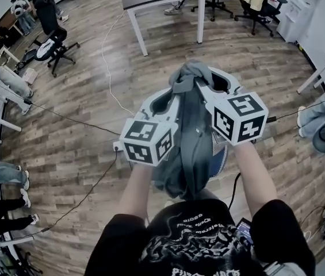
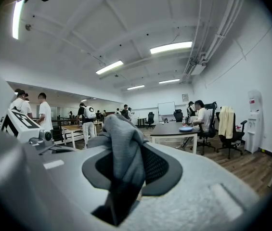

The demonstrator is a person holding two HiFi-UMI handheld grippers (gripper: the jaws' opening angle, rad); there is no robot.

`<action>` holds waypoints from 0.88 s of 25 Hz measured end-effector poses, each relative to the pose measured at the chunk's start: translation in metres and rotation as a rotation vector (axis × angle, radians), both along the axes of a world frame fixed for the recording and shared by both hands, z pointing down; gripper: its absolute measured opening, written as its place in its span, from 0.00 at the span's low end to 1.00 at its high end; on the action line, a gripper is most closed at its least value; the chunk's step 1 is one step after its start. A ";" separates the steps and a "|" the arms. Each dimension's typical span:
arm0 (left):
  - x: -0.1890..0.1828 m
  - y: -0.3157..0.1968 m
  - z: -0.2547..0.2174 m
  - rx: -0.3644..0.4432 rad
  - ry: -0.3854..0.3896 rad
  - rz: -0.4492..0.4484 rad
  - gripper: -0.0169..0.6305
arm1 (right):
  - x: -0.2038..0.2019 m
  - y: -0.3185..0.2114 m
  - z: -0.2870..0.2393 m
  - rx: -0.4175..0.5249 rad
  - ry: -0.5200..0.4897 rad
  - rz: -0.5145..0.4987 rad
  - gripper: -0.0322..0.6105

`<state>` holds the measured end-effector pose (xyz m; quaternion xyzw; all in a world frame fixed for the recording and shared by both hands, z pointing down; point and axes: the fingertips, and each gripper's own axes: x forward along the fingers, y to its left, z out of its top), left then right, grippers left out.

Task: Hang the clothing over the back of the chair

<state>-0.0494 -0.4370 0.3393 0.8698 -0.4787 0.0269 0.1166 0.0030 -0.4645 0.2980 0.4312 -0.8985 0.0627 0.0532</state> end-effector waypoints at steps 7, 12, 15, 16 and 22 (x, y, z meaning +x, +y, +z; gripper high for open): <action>-0.007 -0.029 0.066 -0.132 -0.031 -0.064 0.09 | -0.009 -0.031 0.064 -0.091 0.050 -0.069 0.19; -0.006 -0.045 0.101 -0.203 -0.046 -0.079 0.09 | -0.008 -0.045 0.100 -0.158 0.078 -0.089 0.19; -0.007 -0.052 0.122 -0.251 -0.069 -0.085 0.09 | -0.007 -0.049 0.125 -0.196 0.103 -0.135 0.20; -0.007 -0.053 0.129 -0.270 -0.076 -0.083 0.09 | -0.005 -0.050 0.134 -0.216 0.110 -0.145 0.20; -0.005 -0.049 0.179 -0.399 -0.074 -0.085 0.09 | -0.001 -0.050 0.187 -0.330 0.142 -0.174 0.20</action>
